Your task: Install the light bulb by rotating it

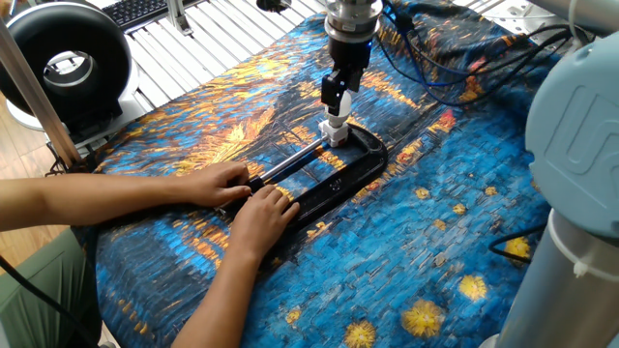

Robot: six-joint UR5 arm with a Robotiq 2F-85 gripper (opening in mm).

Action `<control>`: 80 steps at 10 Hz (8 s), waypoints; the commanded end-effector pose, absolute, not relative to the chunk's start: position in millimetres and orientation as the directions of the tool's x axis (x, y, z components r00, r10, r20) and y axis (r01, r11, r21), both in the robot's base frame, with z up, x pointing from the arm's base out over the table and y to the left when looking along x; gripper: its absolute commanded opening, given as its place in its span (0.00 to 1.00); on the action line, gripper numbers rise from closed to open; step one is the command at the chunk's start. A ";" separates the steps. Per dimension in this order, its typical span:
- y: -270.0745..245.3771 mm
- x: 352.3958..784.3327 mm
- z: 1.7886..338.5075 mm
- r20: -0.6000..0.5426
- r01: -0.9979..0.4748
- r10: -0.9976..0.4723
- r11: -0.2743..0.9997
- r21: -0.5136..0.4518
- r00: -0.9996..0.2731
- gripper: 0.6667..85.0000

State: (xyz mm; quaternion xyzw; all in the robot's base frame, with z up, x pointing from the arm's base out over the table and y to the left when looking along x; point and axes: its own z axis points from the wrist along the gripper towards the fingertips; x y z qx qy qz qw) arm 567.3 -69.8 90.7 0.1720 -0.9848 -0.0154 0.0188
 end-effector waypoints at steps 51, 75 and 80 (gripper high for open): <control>-69.1 591.0 83.7 -0.094 -0.701 -0.701 0.713 -0.040 -0.707 0.40; -63.3 590.6 96.3 0.071 -0.922 -0.920 0.379 -0.077 -0.384 0.84; -55.7 603.9 94.6 0.027 -0.969 -0.974 0.218 -0.117 -0.223 0.83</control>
